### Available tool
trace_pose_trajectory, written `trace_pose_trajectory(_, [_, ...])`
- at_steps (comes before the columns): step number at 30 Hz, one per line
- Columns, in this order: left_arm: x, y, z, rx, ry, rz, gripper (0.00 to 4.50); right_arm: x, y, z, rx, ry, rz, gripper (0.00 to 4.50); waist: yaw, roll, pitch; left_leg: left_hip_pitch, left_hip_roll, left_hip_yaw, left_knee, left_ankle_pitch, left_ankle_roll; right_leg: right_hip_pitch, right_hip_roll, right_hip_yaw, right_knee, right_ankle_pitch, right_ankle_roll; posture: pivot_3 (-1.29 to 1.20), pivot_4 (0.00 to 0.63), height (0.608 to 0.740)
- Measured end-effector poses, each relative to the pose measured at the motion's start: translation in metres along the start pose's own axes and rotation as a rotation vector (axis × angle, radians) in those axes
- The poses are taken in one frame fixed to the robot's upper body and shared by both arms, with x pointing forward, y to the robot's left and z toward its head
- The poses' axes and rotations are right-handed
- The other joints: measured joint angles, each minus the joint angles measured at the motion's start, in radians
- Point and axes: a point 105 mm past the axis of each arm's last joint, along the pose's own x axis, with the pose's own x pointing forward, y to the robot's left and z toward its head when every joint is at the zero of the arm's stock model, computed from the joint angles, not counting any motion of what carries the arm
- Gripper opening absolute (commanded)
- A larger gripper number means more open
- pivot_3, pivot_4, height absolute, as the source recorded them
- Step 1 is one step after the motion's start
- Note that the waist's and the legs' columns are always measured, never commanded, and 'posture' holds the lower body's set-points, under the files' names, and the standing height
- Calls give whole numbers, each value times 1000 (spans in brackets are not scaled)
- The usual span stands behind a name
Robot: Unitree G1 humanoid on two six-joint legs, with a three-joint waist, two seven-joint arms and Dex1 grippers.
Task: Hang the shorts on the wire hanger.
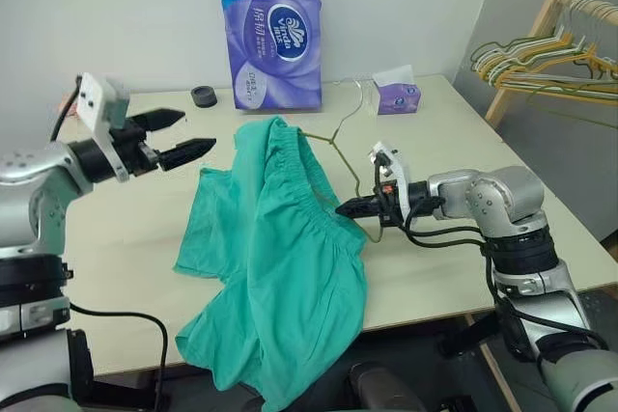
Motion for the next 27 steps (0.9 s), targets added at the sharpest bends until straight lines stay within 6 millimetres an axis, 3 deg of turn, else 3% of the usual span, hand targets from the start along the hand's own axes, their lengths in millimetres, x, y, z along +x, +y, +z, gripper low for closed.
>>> trace_pose_trajectory(5, [12,-14,2,76,70,-162,4479,0,6,0,-223,36,-24,0,-3,0,0,1,0,-1,0,0,0,0,0,-1,1,0,0,-206,0,740])
trace_pose_trajectory(14, [29,-38,-33,139,219,-368,4479,2,16,-6,-449,67,-7,0,-6,0,0,0,0,-1,0,0,0,0,1,-1,1,0,0,-223,0,740])
trace_pose_trajectory(21, [28,-63,-63,130,310,-493,4479,-3,16,-5,-520,68,-17,0,-6,0,0,1,1,-2,1,0,0,0,0,-1,1,0,0,-227,0,740])
trace_pose_trajectory(24, [29,-63,-63,143,312,-495,3864,-2,17,-6,-526,67,-10,0,-6,0,0,1,1,-2,1,0,0,0,0,-1,1,0,0,-228,0,740])
trace_pose_trajectory(27, [29,-64,-63,135,313,-496,2967,-3,18,-6,-546,67,-4,0,-6,0,0,1,1,-2,1,0,0,0,0,-1,1,0,0,-227,0,740])
